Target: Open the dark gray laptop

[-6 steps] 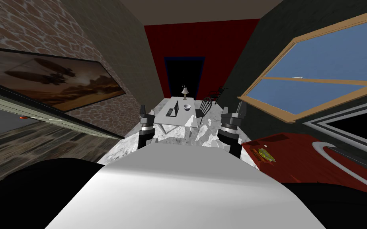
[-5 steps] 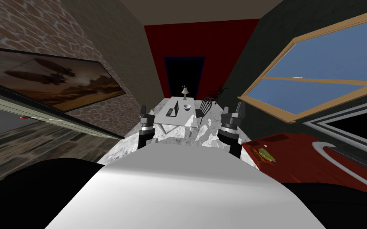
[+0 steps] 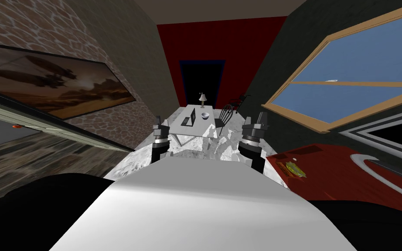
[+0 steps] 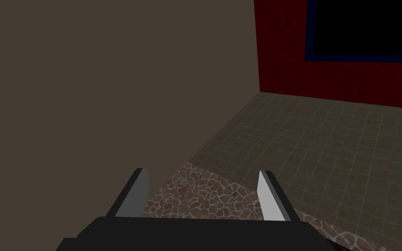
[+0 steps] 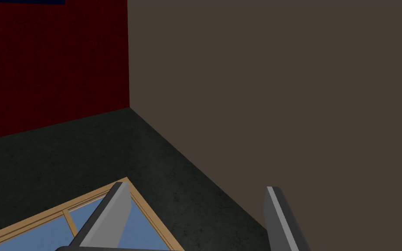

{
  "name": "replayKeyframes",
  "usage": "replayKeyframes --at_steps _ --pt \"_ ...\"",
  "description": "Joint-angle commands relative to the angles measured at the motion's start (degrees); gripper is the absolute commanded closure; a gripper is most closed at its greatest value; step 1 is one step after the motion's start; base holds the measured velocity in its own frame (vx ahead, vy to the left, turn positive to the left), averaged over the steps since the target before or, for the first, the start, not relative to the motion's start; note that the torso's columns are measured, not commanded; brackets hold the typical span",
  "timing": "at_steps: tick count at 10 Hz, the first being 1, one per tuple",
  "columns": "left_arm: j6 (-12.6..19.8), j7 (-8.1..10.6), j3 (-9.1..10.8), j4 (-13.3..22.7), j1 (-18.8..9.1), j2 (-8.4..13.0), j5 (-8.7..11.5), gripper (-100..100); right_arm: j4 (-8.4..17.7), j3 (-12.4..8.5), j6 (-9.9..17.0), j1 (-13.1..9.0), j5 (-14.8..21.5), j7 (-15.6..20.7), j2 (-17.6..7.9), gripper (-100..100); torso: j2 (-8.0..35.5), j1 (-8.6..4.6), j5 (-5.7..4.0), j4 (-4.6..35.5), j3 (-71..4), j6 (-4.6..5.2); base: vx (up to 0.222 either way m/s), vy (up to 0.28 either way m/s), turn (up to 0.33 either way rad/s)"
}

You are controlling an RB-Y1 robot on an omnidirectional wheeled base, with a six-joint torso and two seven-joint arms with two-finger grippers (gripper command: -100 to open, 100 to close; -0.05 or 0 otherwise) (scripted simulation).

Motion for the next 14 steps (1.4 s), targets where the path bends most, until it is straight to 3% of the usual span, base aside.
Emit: replayKeyframes --at_steps 1,3,4,6,9,14 --pt "0.00 0.00 0.00 0.00 0.00 0.00 0.00 0 0.00 0.00 0.00 0.00 0.00 0.00 0.00 0 4.24 0.00 0.00 4.23 -8.45 0.00 0.000 0.000 0.000" --pt "0.00 0.00 0.00 0.00 0.00 0.00 0.00 0 0.00 0.00 0.00 0.00 0.00 0.00 0.00 0 12.70 0.00 0.00 12.69 -25.37 0.00 0.000 0.000 0.000" --pt "-0.12 -0.22 -0.03 0.72 -0.49 2.48 0.00 -100 0.00 0.00 0.00 0.00 0.00 0.00 0.00 0 16.93 0.00 0.00 16.92 -33.83 0.00 0.012 -0.001 0.005" --pt "-0.39 -0.73 -0.09 2.36 -1.59 5.88 -0.01 -100 0.02 0.00 0.00 0.01 0.00 0.00 0.00 0 19.36 0.02 0.01 19.36 -38.91 0.00 0.016 0.000 0.007" --pt "-1.03 -1.91 -0.24 6.10 -4.13 9.83 -0.03 -100 0.03 0.00 0.00 0.01 0.00 0.00 0.00 0 19.57 0.01 0.00 19.59 -39.22 0.00 0.027 0.002 0.010" --pt "-2.56 -4.63 -0.57 14.05 -9.99 12.97 -0.07 -100 0.03 0.00 0.00 0.01 0.00 0.00 0.00 0 19.59 -0.02 0.00 19.60 -39.21 0.00 0.042 0.002 0.016"
